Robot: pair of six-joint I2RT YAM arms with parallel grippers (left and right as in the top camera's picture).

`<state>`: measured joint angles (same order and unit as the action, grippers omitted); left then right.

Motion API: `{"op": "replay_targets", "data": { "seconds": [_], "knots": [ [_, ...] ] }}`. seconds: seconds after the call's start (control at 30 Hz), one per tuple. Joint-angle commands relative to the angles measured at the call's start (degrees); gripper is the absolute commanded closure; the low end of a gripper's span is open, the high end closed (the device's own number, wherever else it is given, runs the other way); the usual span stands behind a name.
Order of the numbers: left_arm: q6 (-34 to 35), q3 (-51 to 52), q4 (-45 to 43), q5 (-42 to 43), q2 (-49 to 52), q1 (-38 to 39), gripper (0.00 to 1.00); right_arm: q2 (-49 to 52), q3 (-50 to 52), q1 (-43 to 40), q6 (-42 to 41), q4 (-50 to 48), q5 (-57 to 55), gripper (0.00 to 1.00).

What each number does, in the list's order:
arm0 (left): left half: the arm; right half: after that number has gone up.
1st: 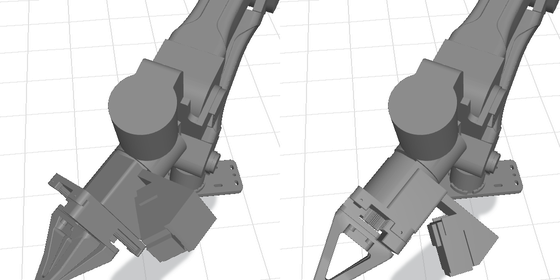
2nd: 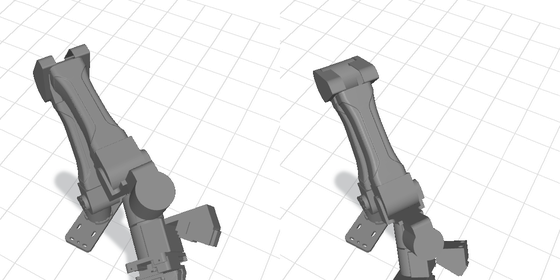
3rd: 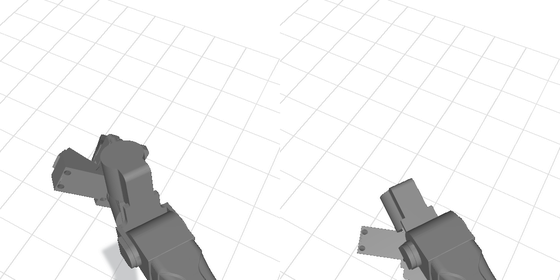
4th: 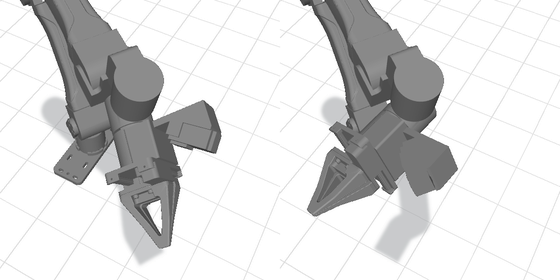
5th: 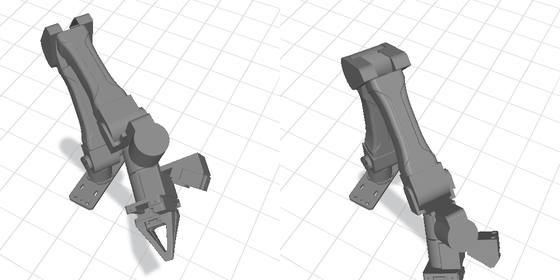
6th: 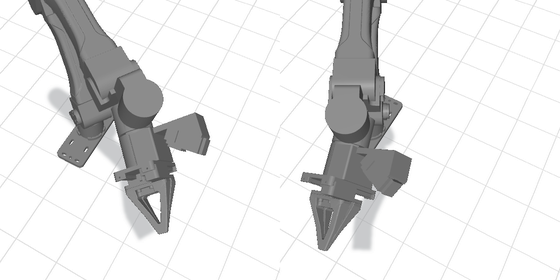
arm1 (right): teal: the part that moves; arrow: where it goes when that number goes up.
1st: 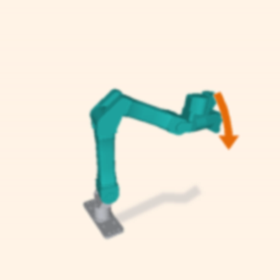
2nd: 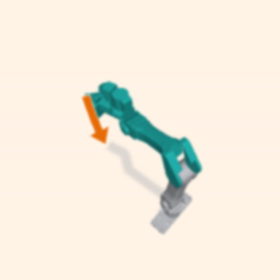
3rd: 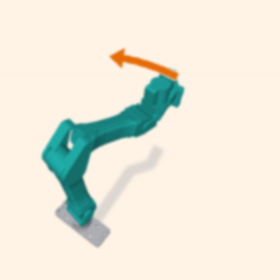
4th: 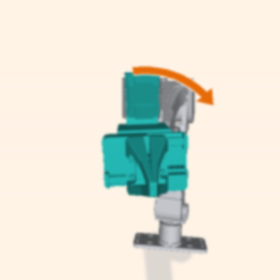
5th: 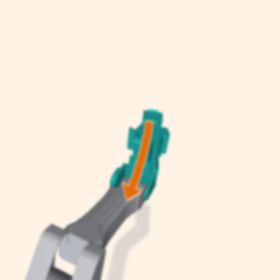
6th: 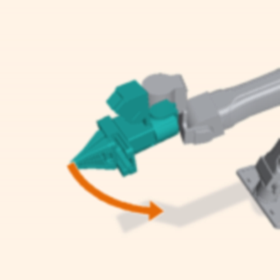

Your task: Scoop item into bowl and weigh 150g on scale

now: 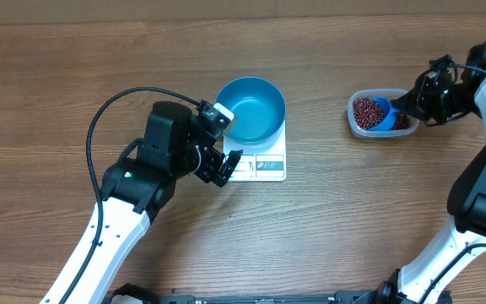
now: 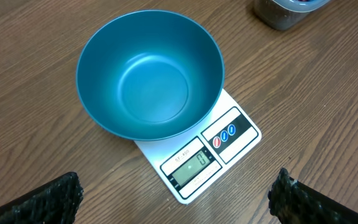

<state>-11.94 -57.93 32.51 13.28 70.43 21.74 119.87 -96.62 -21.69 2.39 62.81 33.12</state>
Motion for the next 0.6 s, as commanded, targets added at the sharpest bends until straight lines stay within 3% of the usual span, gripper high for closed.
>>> {"op": "replay_targets", "data": {
  "seconds": [0.0, 0.57],
  "knots": [
    [0.8, -1.4, -0.3, -0.1, 0.2, 0.2, 0.0, 4.0, 2.8, -0.3, 1.1, 0.8, -6.9, 0.96],
    [0.8, -1.4, -0.3, -0.1, 0.2, 0.2, 0.0, 4.0, 3.0, -0.6, 2.6, 0.4, -12.7, 0.96]
  ]
}}
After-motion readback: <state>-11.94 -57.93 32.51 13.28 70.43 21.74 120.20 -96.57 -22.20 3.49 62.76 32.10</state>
